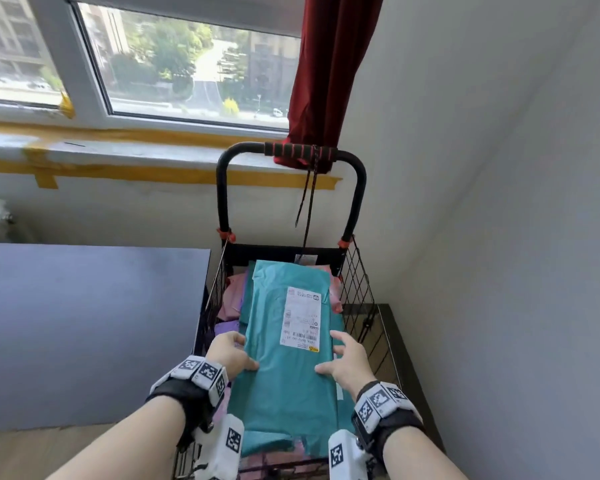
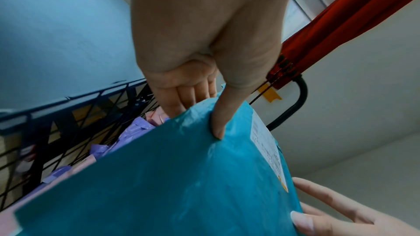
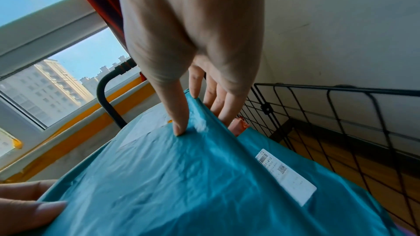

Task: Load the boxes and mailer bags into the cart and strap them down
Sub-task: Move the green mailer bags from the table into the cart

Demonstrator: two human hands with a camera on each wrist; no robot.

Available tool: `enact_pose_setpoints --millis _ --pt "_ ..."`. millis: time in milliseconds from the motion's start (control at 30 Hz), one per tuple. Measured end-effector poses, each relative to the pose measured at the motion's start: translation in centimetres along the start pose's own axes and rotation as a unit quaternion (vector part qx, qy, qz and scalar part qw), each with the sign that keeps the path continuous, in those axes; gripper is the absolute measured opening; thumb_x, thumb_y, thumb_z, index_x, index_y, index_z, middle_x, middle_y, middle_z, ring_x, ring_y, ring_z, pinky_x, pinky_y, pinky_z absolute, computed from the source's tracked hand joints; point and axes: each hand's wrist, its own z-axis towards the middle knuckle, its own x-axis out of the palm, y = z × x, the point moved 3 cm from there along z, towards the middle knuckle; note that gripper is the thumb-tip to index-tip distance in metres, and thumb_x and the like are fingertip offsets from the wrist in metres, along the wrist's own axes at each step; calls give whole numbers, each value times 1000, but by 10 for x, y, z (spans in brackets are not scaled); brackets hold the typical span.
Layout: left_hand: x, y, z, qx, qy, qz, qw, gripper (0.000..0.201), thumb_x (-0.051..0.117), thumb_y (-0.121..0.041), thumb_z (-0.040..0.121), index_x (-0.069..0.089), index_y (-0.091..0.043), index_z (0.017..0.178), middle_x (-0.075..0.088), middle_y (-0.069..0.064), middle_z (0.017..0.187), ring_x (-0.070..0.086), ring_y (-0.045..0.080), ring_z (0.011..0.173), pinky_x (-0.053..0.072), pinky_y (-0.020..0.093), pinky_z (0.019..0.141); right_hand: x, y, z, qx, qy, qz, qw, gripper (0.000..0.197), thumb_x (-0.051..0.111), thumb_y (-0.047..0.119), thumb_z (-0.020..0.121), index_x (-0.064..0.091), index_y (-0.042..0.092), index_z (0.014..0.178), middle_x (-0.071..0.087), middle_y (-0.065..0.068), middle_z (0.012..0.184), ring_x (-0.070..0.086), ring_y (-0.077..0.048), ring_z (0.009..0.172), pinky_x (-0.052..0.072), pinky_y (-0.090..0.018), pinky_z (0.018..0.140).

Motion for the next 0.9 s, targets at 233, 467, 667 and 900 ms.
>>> enact_pose_setpoints --millis 233,467,667,900 --pt "8 -5 87 -68 -12 29 997 57 80 1 67 54 -2 118 63 12 108 61 22 91 50 29 82 25 -2 103 18 19 -23 999 75 74 -9 70 44 12 136 52 0 100 58 -15 85 50 -25 72" --pt "3 10 176 -117 -33 113 986 50 70 -4 75 53 -9 121 60 12 121 59 28 110 47 30 92 80 -22 203 76 50 -17 996 80 77 -8 67 42 11 137 58 -12 119 62 -29 104 53 -36 84" --pt "15 17 216 -157 -76 117 978 47 51 -3 84 39 -10 129 59 15 121 58 31 110 45 33 89 122 -34 261 97 64 -13 993 78 76 -11 66 46 11 135 60 -10 114 63 -29 102 53 -42 89" --pt "24 26 237 -189 -83 99 973 62 50 0 82 24 -12 137 56 15 122 58 34 107 48 40 91 141 -43 291 107 65 -39 991 62 71 -11 72 51 10 127 61 -7 95 60 -18 81 52 -31 79"
